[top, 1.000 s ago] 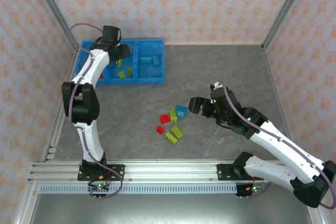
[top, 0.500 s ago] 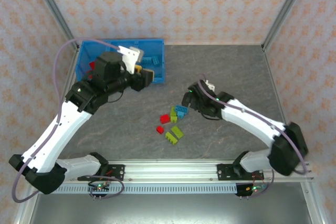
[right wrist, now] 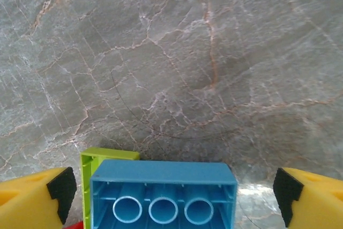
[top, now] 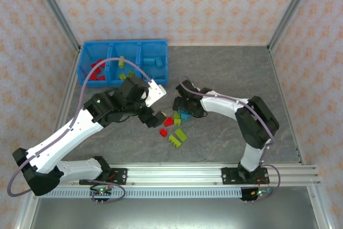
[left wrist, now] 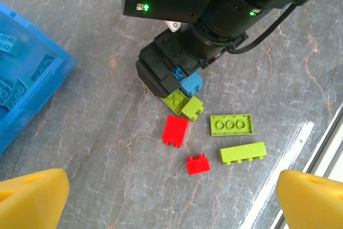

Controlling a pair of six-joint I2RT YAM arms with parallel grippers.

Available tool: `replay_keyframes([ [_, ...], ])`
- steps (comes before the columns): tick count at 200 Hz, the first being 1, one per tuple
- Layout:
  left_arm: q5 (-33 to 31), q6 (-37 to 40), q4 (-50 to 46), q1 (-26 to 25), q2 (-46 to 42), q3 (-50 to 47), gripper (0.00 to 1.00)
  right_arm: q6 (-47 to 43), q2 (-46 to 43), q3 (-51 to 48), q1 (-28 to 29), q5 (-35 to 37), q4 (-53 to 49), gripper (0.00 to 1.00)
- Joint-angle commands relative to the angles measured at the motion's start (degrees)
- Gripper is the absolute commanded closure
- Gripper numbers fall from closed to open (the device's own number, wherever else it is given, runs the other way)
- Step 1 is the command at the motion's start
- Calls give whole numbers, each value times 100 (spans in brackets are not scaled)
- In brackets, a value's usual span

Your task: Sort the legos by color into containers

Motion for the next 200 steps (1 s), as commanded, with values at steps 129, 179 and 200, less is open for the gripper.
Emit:
replay_keyframes([
  [129,-2005,57,674,-30,-934,-597,0,-474,-1532,170,462,1139,591,43],
  [179,-3592,21,1224,-35,-1443,-1065,0,-2652,-32,1769,758,1552,1625,43],
  [200,-3938,61,1345,-34,-1534,-1179,0,-3409,1074,2995,756,1911,1472,43],
])
